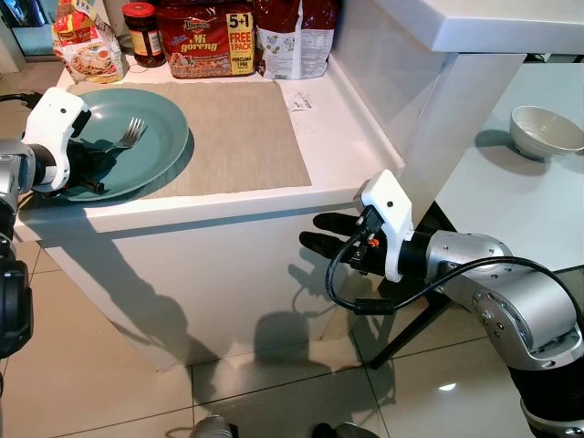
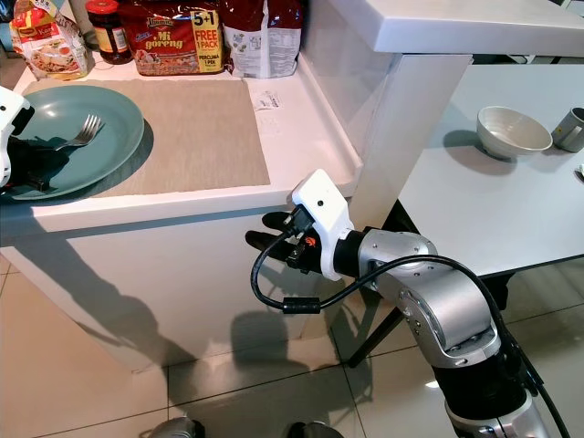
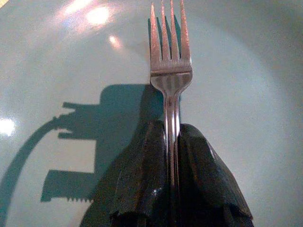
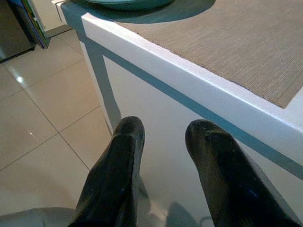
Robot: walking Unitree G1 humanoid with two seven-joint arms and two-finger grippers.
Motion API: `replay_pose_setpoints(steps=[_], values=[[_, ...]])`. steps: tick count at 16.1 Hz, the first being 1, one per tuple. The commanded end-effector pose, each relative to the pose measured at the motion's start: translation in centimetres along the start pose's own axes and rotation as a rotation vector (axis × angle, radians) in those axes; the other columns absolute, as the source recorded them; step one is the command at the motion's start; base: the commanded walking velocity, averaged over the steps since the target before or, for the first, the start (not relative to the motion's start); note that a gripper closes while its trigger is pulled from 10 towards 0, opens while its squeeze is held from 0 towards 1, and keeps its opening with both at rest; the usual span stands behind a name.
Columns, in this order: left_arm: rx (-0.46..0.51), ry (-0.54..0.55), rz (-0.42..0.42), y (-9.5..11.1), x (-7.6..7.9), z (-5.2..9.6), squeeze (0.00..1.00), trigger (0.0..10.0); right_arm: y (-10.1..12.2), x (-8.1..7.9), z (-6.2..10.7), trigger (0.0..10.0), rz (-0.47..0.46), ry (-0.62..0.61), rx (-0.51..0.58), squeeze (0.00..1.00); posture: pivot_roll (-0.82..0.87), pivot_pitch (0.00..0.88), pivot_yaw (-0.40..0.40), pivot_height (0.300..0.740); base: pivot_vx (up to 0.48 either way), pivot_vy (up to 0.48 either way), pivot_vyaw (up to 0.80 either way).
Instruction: Setting the table
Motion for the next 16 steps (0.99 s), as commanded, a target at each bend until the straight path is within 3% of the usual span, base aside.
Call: replay_pose_setpoints(steps=[1,3,6,7,8,9,10,11,12,15,16], values=[[-0.024,-0.008,0.019,-0.4,0.4,-0.3,0.00,0.0,0.0,0.2,0.0,10.0,0.011,-0.013,0.007,0.00,0.03,0.057,-0.041,0.740,0.000,0.000,0.00],[0.049,0.026,0.020,0.8,0.0,-0.2,0.00,0.0,0.5,0.7,0.0,10.0,0.025,-0.057,0.039,0.00,0.03,0.054,-0.041,0.740,0.000,0.000,0.00],[0.376,0.045,0.064,6.7,0.1,0.6,0.00,0.0,1.8,1.8,0.3,10.0,-0.006,-0.158,0.150,0.00,0.04,0.052,-0.048,0.740,0.000,0.000,0.00],[0.605,0.059,0.039,9.8,1.2,2.0,0.00,2.7,3.5,3.2,1.1,10.0,-0.085,-0.281,0.321,0.00,0.04,0.043,-0.053,0.740,0.000,0.000,0.00],[0.660,0.066,0.009,10.2,2.1,2.5,0.00,10.0,4.2,3.5,1.6,10.0,-0.112,-0.318,0.389,0.00,0.04,0.033,-0.053,0.740,0.000,0.000,0.00],[0.729,0.058,0.003,10.2,4.0,3.5,0.00,10.0,4.8,3.4,2.3,10.0,-0.173,-0.335,0.485,0.00,0.04,0.002,-0.064,0.740,0.000,0.000,0.00],[0.772,0.072,0.005,10.1,4.9,4.0,0.00,10.0,4.8,3.0,2.6,10.0,-0.211,-0.318,0.517,0.00,0.04,0.000,-0.070,0.740,0.000,0.000,0.00],[0.825,0.116,0.009,9.4,7.0,4.8,0.00,10.0,4.1,2.4,2.5,10.0,-0.241,-0.294,0.510,0.00,0.04,0.000,-0.081,0.740,0.000,0.000,0.00],[0.816,0.162,-0.013,8.3,9.0,4.9,0.00,10.0,3.2,1.8,2.2,10.0,-0.235,-0.279,0.473,0.00,0.04,0.000,-0.083,0.740,0.000,0.000,0.00],[0.796,0.079,-0.064,6.6,14.1,5.4,0.00,10.0,3.0,1.6,1.8,10.0,-0.263,-0.285,0.475,0.00,0.04,0.012,-0.072,0.740,0.000,0.000,0.00],[0.795,0.073,-0.007,6.1,15.2,5.4,0.00,10.0,2.6,1.6,1.8,10.0,-0.268,-0.306,0.470,0.00,0.04,0.000,-0.062,0.740,0.000,0.000,0.00]])
Point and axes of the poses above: a point about 5 cm out from each wrist's last joint towards the gripper, its own z axis pointing back from the gripper into the wrist, its own y axis along the axis of the wrist's last joint, x = y × z, the point moved 2 cm from there along -z, pointing out of the wrist towards the gripper, and after that the axes turned 6 degrees about -z, right-handed, at the moved point
